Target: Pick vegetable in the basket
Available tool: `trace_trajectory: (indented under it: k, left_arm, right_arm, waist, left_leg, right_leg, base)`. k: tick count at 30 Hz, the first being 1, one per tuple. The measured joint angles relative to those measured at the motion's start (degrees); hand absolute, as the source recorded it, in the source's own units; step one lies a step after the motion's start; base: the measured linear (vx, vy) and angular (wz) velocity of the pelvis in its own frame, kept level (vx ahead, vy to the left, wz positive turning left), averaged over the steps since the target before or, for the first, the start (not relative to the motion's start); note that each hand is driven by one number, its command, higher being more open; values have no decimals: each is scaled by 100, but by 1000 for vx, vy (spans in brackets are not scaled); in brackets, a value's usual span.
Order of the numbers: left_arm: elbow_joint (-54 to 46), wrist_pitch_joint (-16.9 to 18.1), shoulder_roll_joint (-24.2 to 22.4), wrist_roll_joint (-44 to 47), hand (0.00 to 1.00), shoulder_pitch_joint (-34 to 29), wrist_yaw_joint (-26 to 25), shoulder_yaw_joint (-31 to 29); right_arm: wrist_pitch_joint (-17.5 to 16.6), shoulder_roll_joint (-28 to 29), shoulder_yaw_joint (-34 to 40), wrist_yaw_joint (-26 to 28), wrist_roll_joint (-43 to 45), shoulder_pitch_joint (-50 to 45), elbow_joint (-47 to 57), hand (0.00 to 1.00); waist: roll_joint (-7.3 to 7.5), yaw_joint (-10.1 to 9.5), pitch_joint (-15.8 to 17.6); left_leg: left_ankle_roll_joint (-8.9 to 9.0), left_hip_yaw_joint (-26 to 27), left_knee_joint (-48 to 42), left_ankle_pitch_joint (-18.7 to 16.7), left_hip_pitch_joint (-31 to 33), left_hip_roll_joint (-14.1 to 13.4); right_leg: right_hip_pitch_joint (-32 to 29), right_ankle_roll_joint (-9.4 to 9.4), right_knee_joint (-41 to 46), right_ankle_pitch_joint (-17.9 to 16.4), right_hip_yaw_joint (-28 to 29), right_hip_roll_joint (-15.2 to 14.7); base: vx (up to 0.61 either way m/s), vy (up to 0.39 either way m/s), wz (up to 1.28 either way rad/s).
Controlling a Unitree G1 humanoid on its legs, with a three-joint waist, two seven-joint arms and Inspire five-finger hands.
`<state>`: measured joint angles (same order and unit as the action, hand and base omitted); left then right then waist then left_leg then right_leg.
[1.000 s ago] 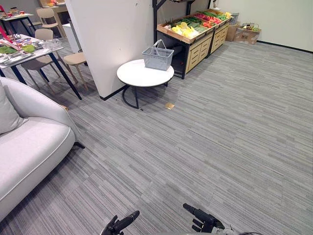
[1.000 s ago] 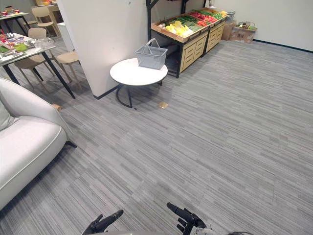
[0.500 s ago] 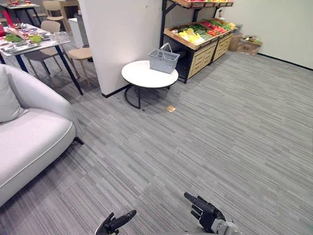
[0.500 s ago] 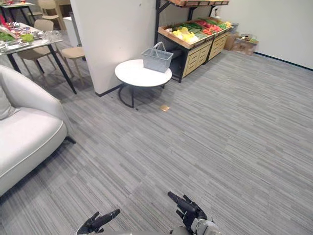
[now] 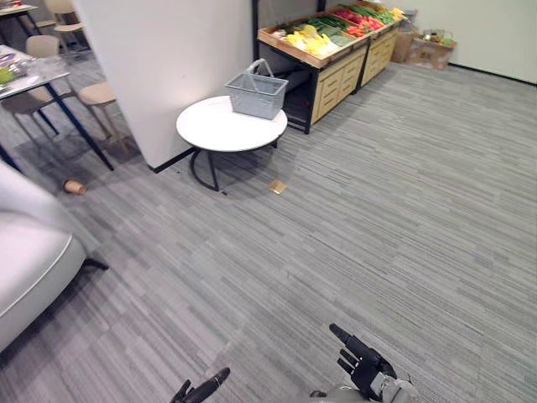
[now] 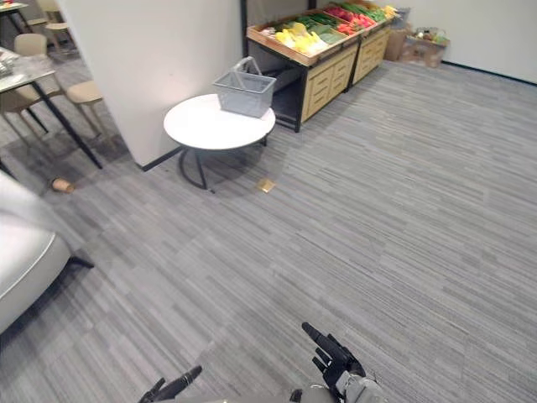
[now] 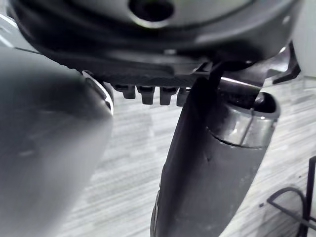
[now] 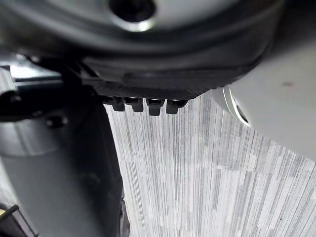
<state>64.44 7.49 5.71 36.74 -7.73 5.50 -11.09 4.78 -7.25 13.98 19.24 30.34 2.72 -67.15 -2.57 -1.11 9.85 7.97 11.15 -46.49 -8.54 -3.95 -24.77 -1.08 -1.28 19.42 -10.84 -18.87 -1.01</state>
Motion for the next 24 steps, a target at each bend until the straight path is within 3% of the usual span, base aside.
trace_trajectory:
  k: [1,3,5,6,7,8,9,10,11,12,14,15,17,19,20,21,22,23,24]
  left_arm:
    - [-15,5,-36,1,100,29,17,-156]
    - [-125,108,-74,-25,100,33,45,-212]
    - [-242,119,-144,-39,100,122,160,-225]
    - [-235,121,-186,-37,100,239,155,-216]
    - [-225,99,-187,-31,100,273,154,-185]
    - [-226,85,-192,1,100,287,136,-143]
    - [-222,108,-188,3,100,202,107,-108]
    - [-173,108,-137,42,100,233,87,-94]
    - [-170,145,-100,100,100,302,44,-32]
    - [-151,144,-56,106,100,328,8,26]
    - [-29,109,-46,149,100,325,-30,114]
    - [2,101,-34,155,100,282,-44,112]
    - [55,25,-61,119,100,269,-52,130]
    - [55,-59,-67,92,100,249,-56,124]
    - [37,-54,-48,107,100,236,-60,112]
    - [38,-53,-17,111,100,232,-65,111]
    - [40,-45,34,110,100,220,-90,116]
    - [45,-10,46,98,100,210,-120,130]
    - [47,4,52,100,100,188,-128,141]
  right_arm:
    - [2,-11,7,-13,1,-34,-155,100]
    - [-2,13,9,-18,3,-149,-228,100]
    - [-46,4,54,-19,11,-112,-221,100]
    - [-101,12,82,-20,32,-72,-183,100]
    - [-111,21,100,-20,65,-72,-152,100]
    - [-125,21,109,-8,134,-112,-71,100]
    - [-129,39,37,0,151,-179,-48,100]
    - [-145,140,-69,12,202,-213,-28,100]
    - [-111,149,-232,62,249,-200,-32,100]
    - [-106,169,-285,63,250,-200,-62,100]
    - [-109,226,-324,68,254,-196,-50,100]
    - [-108,238,-408,74,280,-193,-15,100]
    - [-130,213,-388,45,365,-239,23,100]
    - [-85,156,-382,3,361,-344,25,100]
    - [-33,122,-341,-8,347,-357,60,100]
    - [-10,108,-334,-33,347,-355,83,100]
    - [55,118,-154,-63,342,-350,112,100]
    - [90,140,79,-69,341,-342,101,100]
    - [90,143,110,-67,339,-342,94,100]
  waist:
    - [54,-2,73]
    - [200,-40,140]
    - [244,-93,171]
    - [265,-123,205]
    - [274,-133,209]
    - [278,-158,238]
    - [221,-256,195]
    - [353,-210,167]
    - [365,-140,193]
    - [359,-144,198]
    - [271,-150,226]
    - [345,-157,132]
    - [285,-144,71]
    - [352,-117,-51]
    - [445,-131,-84]
    - [486,-127,-97]
    - [577,-140,-65]
    - [563,-133,-60]
    - [528,-125,-40]
  left_leg:
    - [31,-30,-748,-301,323,37]
    - [-55,301,-932,-613,729,257]
    - [-149,812,-99,-794,1290,641]
    - [-224,899,894,-717,1587,993]
    - [-293,873,1537,-534,1685,1206]
    - [-531,730,2829,344,1719,1590]
    - [-782,391,3491,1409,1540,1835]
    - [-938,373,3456,1353,1464,1934]
    - [-1020,315,3233,1178,1546,1903]
    - [-1064,351,3101,1083,1512,1855]
    - [-1137,424,3027,992,1230,1746]
    - [-1044,523,2991,861,1109,1779]
    - [-870,555,3071,572,905,1791]
    - [-832,630,3320,484,725,1983]
    - [-892,726,3426,403,602,2129]
    - [-916,771,3433,348,550,2216]
    - [-920,861,3433,245,360,2333]
    - [-946,896,3477,90,131,2324]
    - [-954,898,3507,34,14,2302]
  right_leg:
    - [525,-66,-459,51,41,115]
    - [1183,-95,-1012,92,112,162]
    - [1471,-95,-1352,92,314,140]
    - [1539,-94,-1463,91,394,77]
    - [1564,-73,-1481,79,418,35]
    - [1673,10,-1476,30,514,-22]
    - [1807,140,-1480,-36,683,-9]
    - [1853,206,-1476,-63,707,-131]
    - [1818,343,-1330,81,787,-113]
    - [1820,415,-1185,185,868,-104]
    - [1830,355,-813,335,899,-111]
    - [1839,401,-854,447,846,-178]
    - [1868,446,-611,417,861,-204]
    - [1450,798,333,186,871,-493]
    - [1055,1023,1212,59,867,-800]
    - [882,1174,1612,58,853,-949]
    - [655,1478,2288,219,848,-1210]
    - [469,1328,2872,313,811,-1348]
    - [391,1104,3028,79,750,-1378]
  base:
    - [467,-225,-24]
    - [489,-199,-30]
    - [451,-78,-51]
    - [326,16,-44]
    - [413,59,-53]
    - [442,97,-72]
    - [549,111,-63]
    - [537,83,-24]
    - [412,52,18]
    - [293,36,16]
    - [321,39,-14]
    - [307,33,-28]
    - [202,27,-17]
    - [205,34,-11]
    - [183,24,-18]
    - [252,26,-27]
    - [275,3,-30]
    - [277,13,-31]
    - [279,11,-25]
